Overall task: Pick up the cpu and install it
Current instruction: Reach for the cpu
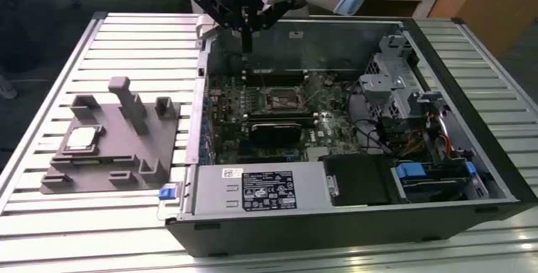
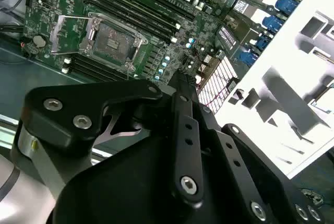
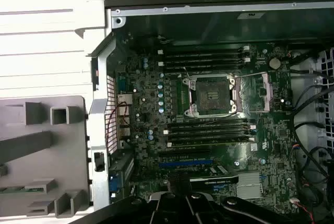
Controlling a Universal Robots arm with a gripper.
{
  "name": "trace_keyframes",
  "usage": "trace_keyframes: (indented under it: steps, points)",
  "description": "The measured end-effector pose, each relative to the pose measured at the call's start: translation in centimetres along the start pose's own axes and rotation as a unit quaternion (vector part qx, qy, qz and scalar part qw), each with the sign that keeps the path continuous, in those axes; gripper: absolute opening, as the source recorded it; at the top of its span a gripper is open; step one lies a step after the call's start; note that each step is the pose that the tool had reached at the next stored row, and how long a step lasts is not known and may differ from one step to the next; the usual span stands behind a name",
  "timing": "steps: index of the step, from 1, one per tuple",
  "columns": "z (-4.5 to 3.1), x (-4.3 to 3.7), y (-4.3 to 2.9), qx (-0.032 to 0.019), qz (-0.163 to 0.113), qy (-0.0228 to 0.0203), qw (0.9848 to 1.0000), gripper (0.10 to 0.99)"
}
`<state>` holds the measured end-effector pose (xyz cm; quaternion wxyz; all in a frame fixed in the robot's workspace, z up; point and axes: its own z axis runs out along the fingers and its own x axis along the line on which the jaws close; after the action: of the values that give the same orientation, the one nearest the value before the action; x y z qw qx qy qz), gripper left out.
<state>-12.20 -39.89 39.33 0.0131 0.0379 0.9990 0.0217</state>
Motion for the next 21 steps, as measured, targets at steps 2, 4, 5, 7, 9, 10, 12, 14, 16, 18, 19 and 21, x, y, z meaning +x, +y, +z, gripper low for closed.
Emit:
trace_keyframes:
  steps: [2,4,5,7,9,10,12,14,16,18,19,21]
  points:
    - [0.0,0.0,0.0,0.0,0.0,0.0,1.0,0.106]
    - [0.0,0.0,0.0,0.0,0.0,0.0,1.0,0.106]
    - [0.0,0.0,0.0,0.0,0.0,0.0,1.0,0.106]
    - [0.0,0.0,0.0,0.0,0.0,0.0,1.0,0.106]
    - [0.0,0.02,0.0,0.0,0.0,0.0,1.0,0.106]
    - [0.0,0.06,0.0,0.0,0.0,0.0,1.0,0.106]
    - [0.0,0.21,-0.02,-0.0001,0.0,-0.0001,1.0,0.106]
    - [-0.02,0.39,-0.03,0.0,0.0,0.0,1.0,0.106]
    - [-0.02,0.61,-0.05,0.0,0.0,0.0,1.0,0.106]
    - [-0.02,0.8,-0.06,0.0,0.0,0.0,1.0,0.106]
    - [-0.02,0.89,-0.07,0.0,0.0,0.0,1.0,0.106]
    - [-0.03,1.05,-0.08,0.0,0.0,0.0,1.0,0.106]
